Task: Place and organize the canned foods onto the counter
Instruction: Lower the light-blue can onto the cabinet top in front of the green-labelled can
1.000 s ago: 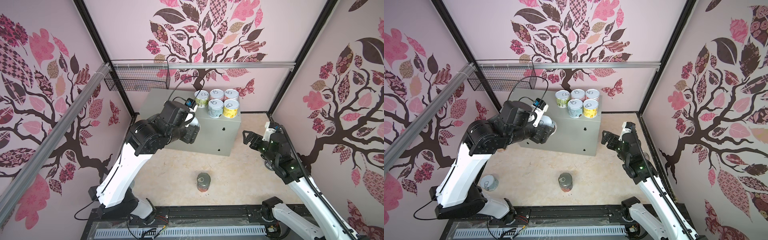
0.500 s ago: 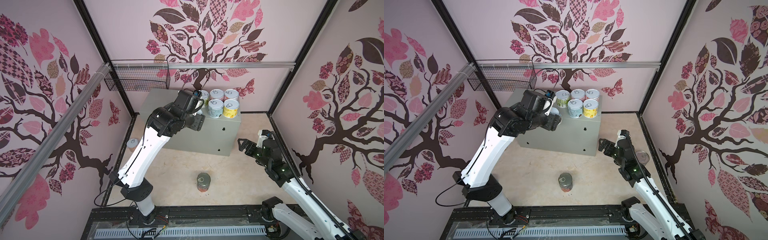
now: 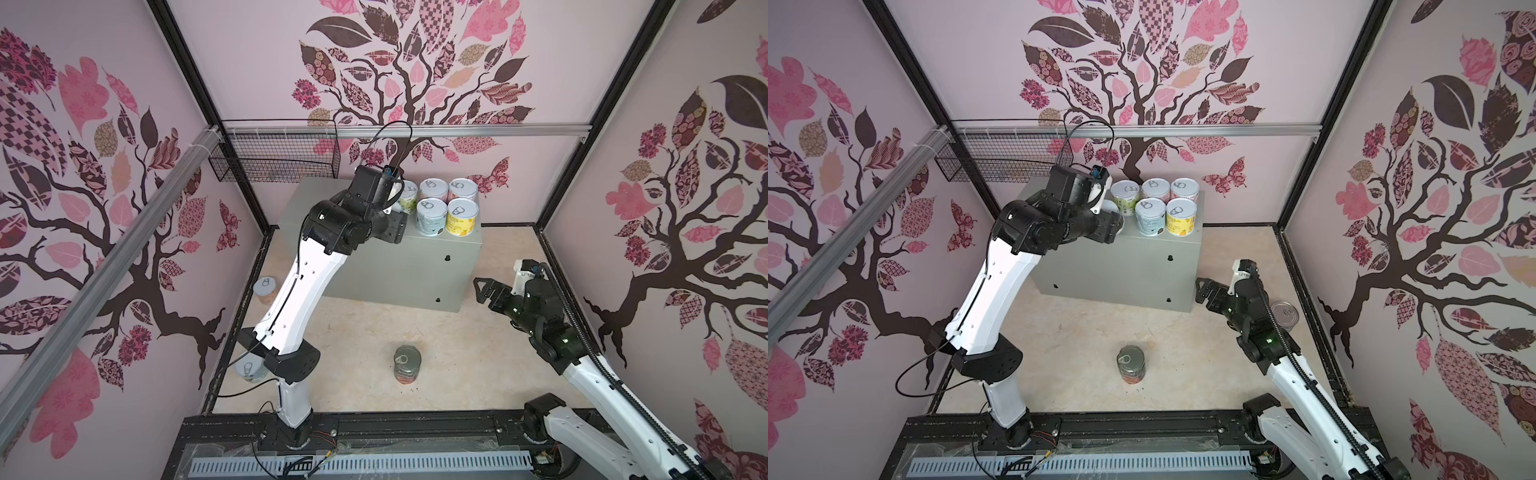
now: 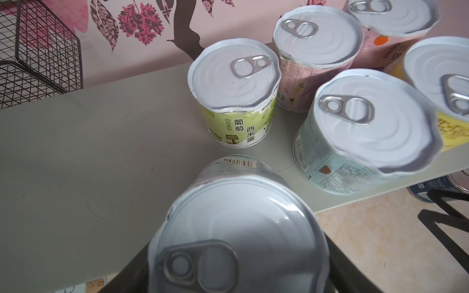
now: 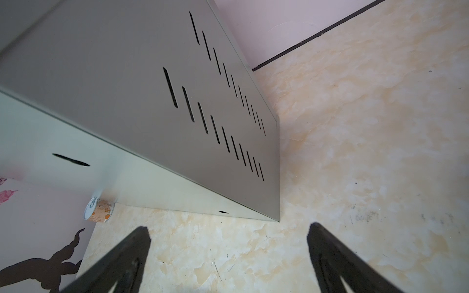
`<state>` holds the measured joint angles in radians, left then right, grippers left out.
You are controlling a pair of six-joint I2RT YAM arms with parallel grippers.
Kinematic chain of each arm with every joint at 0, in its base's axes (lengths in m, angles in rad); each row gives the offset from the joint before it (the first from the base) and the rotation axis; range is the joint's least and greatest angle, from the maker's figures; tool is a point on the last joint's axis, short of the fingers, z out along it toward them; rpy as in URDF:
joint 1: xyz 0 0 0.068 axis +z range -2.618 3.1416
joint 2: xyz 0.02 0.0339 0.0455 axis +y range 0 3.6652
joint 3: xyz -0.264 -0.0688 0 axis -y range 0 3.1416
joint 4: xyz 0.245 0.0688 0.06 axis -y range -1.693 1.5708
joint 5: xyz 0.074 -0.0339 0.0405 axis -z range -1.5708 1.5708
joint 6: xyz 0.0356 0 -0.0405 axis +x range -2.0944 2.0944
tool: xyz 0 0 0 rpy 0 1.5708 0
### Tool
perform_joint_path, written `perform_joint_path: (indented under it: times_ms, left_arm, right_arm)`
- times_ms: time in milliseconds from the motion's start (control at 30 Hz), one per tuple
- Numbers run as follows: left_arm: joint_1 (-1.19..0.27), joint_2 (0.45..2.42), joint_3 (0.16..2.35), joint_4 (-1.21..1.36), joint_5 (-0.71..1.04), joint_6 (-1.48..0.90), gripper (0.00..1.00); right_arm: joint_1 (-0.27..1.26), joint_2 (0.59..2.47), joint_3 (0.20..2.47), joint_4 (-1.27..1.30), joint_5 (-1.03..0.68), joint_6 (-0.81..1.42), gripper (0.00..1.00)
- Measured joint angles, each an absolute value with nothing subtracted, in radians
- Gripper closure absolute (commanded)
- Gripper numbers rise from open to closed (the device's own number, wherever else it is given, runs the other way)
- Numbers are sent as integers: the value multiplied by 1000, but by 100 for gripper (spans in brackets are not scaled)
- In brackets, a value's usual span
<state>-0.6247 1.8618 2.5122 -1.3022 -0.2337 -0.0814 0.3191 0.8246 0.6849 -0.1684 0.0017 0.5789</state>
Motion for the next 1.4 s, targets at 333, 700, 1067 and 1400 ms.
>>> perform_joint_path:
  times_ms: [333, 700, 1067, 1400]
  left_arm:
    - [-616, 1903, 2547, -1281, -184, -83, 34]
    - [-616, 1931, 2574, -1264, -176, -83, 26]
    - [-616, 1962, 2603, -1224, -171, -78, 14]
    - [-616, 1962, 2617, -1176, -182, -67, 8]
  right_arm:
    - [319, 839, 674, -160, -5, 568, 0]
    - [319, 850, 674, -145, -21, 560, 0]
    - [319, 850, 664, -121, -61, 560, 0]
    - [319, 850, 644, -112, -80, 560, 0]
